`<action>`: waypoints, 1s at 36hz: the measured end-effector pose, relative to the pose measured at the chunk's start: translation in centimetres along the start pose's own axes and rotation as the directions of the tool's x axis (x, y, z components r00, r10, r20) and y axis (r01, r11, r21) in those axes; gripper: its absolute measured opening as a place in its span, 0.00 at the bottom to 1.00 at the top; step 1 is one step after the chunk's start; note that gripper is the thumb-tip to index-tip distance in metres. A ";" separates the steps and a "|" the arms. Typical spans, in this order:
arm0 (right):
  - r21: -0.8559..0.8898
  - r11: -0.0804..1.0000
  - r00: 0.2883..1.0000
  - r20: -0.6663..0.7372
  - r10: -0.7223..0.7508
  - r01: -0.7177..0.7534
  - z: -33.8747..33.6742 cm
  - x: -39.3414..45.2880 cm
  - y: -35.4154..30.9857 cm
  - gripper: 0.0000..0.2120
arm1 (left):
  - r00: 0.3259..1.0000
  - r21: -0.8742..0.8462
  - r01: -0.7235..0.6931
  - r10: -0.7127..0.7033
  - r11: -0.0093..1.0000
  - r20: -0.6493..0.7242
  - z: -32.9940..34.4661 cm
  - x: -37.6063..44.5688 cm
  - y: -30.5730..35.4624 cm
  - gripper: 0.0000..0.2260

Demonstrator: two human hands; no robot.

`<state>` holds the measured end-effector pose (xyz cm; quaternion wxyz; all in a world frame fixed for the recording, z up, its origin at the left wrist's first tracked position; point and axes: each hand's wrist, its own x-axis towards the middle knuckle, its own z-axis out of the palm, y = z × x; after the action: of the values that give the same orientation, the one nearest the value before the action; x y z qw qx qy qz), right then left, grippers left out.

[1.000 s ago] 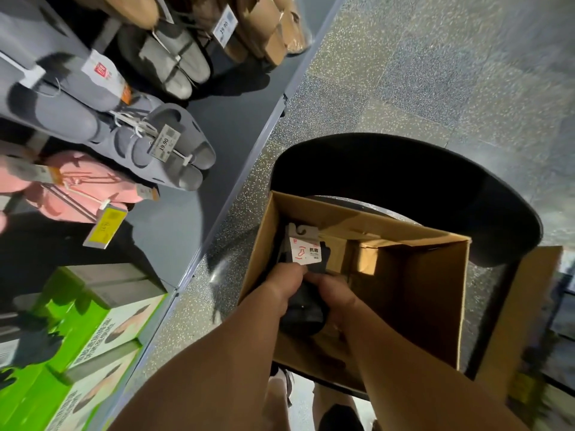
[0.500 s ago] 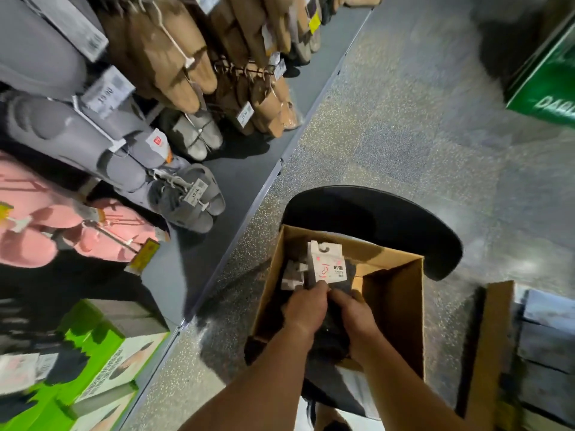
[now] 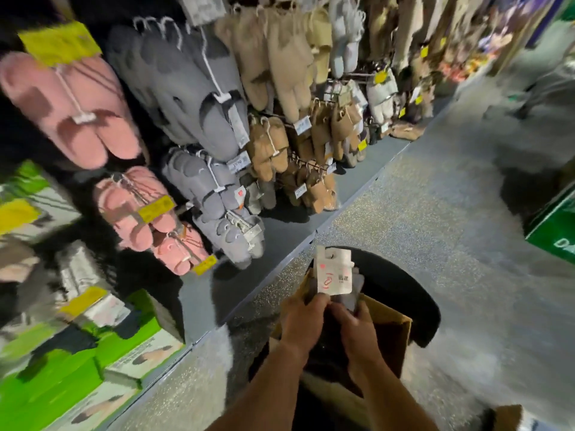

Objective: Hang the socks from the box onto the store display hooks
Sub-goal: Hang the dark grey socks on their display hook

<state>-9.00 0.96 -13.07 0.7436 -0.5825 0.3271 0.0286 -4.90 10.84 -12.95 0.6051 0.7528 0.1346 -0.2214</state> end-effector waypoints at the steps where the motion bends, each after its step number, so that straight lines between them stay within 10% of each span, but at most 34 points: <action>1: -0.019 0.999 0.999 0.017 -0.034 0.034 0.1 -0.7 -0.6 0.19 | 0.999 0.019 -0.011 0.012 1.000 -0.049 -0.2 -0.2 -0.1 0.22; 13: -0.201 0.928 0.851 0.494 -0.180 0.313 13.6 -10.6 -4.1 0.19 | 0.890 -0.297 -0.277 0.127 0.914 -0.439 -15.2 -10.9 2.8 0.08; 23: -0.060 0.903 0.455 0.877 -0.156 0.426 30.8 -30.9 2.2 0.16 | 0.612 -0.329 -0.580 0.132 0.745 -0.779 -34.6 -30.6 -3.9 0.21; 27: -0.029 0.901 0.285 0.953 -0.106 0.433 35.6 -40.3 8.6 0.44 | 0.447 -0.247 -0.588 0.054 0.770 -0.893 -40.4 -40.2 -9.0 0.09; 32: -0.018 0.908 0.087 0.996 -0.020 0.419 39.1 -52.8 14.9 0.15 | 0.283 -0.211 -0.620 -0.035 0.756 -0.958 -45.8 -51.4 -15.7 0.05; 36: -0.024 0.905 0.002 1.000 0.026 0.424 41.2 -60.4 19.8 0.11 | 0.167 -0.160 -0.542 -0.080 0.825 -0.983 -49.1 -58.9 -20.0 0.04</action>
<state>-46.06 64.21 6.02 0.6479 -0.5496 -0.3777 0.3682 -56.90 66.96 7.56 0.5755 0.5530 0.4104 0.4411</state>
